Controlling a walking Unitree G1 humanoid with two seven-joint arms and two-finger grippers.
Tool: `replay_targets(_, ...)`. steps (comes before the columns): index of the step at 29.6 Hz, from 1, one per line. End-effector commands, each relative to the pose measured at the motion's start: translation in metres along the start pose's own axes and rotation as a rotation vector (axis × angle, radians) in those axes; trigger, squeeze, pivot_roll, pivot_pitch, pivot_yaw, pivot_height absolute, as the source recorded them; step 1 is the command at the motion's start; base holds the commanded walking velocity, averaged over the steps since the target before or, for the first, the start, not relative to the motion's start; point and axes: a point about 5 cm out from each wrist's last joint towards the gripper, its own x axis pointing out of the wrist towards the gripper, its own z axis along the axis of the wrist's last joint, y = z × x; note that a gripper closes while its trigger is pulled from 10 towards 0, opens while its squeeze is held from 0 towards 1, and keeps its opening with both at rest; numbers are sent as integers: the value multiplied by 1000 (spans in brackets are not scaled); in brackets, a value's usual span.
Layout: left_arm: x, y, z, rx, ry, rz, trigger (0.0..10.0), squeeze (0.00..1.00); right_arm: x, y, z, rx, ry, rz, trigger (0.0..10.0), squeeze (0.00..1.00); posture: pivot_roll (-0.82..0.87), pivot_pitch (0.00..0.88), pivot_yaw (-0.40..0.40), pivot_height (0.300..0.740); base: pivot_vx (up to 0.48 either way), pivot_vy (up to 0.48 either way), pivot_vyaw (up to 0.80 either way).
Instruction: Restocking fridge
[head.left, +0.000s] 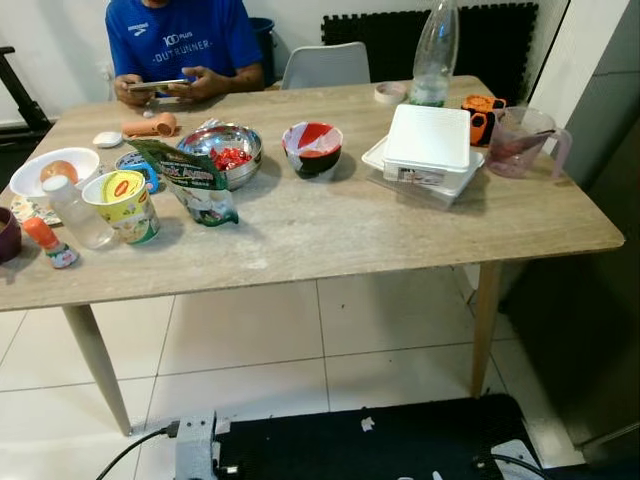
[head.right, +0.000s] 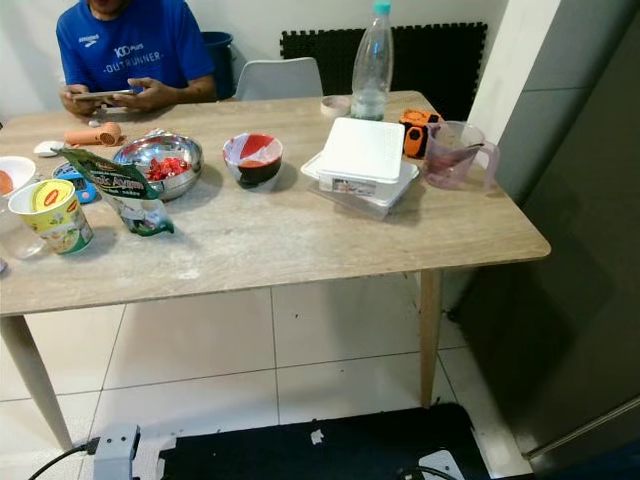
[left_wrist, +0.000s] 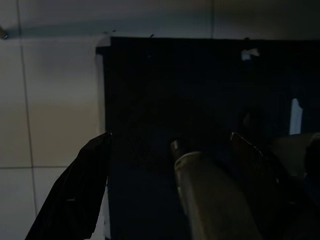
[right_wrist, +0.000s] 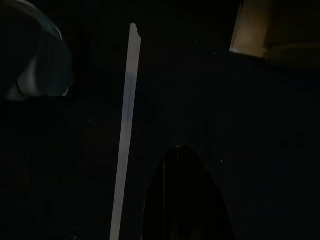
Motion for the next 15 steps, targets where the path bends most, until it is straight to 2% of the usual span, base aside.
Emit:
replay_targets(1, -2, 0, -12, -13, 30, 8, 10000, 0, 0, -2, 1, 20, -17, 18, 10000, 0, -16, 82, 9, 740, 0, 0, 0)
replay_targets(3, -3, 1, -14, -12, 36, 10, 10000, 0, 0, -3, 2, 27, -21, 25, 10000, 0, -16, 82, 9, 740, 0, 0, 0)
replay_targets(10, -4, -3, -23, -1, 60, -1, 10000, 0, -1, -10, 4, -32, -20, 10, 10000, 0, -35, 79, -10, 740, 0, 0, 788)
replay_targets(15, -3, -9, -23, 8, 62, -18, 10000, 0, -1, -12, 2, -32, -19, 7, 10000, 0, -52, 69, 1, 740, 0, 0, 788)
